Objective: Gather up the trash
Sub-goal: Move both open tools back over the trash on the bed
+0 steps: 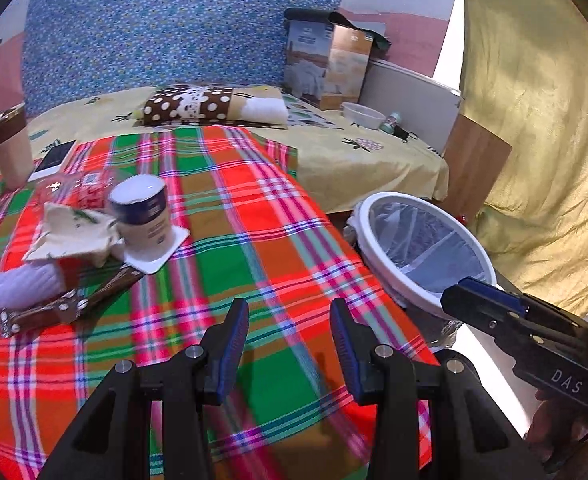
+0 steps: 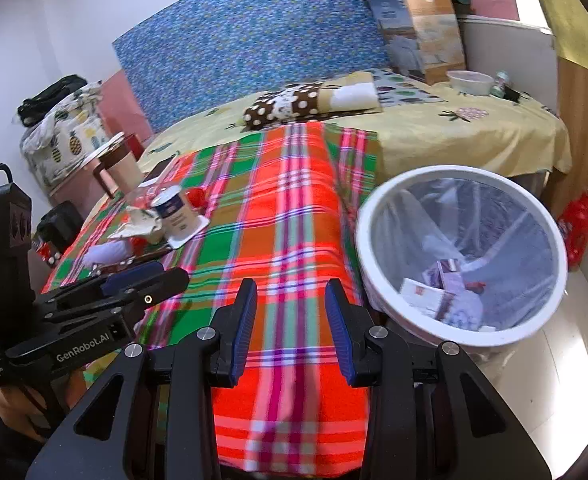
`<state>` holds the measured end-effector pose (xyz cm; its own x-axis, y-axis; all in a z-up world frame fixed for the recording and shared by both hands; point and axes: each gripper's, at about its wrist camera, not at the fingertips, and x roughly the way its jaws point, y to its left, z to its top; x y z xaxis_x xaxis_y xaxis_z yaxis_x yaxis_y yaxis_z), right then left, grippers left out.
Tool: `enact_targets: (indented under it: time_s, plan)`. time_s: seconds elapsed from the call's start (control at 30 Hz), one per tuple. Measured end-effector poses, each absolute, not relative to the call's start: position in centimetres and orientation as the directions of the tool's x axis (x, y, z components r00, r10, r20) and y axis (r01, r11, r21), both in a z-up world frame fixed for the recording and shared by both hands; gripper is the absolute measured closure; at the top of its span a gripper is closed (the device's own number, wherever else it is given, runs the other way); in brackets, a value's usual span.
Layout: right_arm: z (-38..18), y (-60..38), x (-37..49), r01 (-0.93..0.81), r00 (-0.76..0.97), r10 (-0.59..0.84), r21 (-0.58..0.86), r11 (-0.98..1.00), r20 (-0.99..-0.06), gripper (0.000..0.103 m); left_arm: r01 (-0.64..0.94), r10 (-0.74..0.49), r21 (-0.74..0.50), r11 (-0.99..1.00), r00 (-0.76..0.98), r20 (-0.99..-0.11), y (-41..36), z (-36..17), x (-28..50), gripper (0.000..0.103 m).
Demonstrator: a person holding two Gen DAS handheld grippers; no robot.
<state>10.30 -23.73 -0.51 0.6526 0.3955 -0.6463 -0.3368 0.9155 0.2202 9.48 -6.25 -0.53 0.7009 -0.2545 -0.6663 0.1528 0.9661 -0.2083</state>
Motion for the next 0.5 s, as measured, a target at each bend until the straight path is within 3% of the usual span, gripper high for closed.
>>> enact_targets:
  time_s: [0.43, 0.5]
  plan:
    - [0.0, -20.1, 10.4, -0.425, 0.622, 0.466, 0.228, 0.876, -0.629, 0.065, 0.045, -0.176, -0.210, 0.977, 0.729, -0.662, -0.9, -0.4, 8.0, 0.061]
    - [0.1, -19.7, 10.6, -0.432, 0.619, 0.472, 0.230, 0.872, -0.628, 0.060, 0.023, -0.160, -0.212, 0.977, 0.735, -0.659, 0.0, -0.3, 7.8, 0.061]
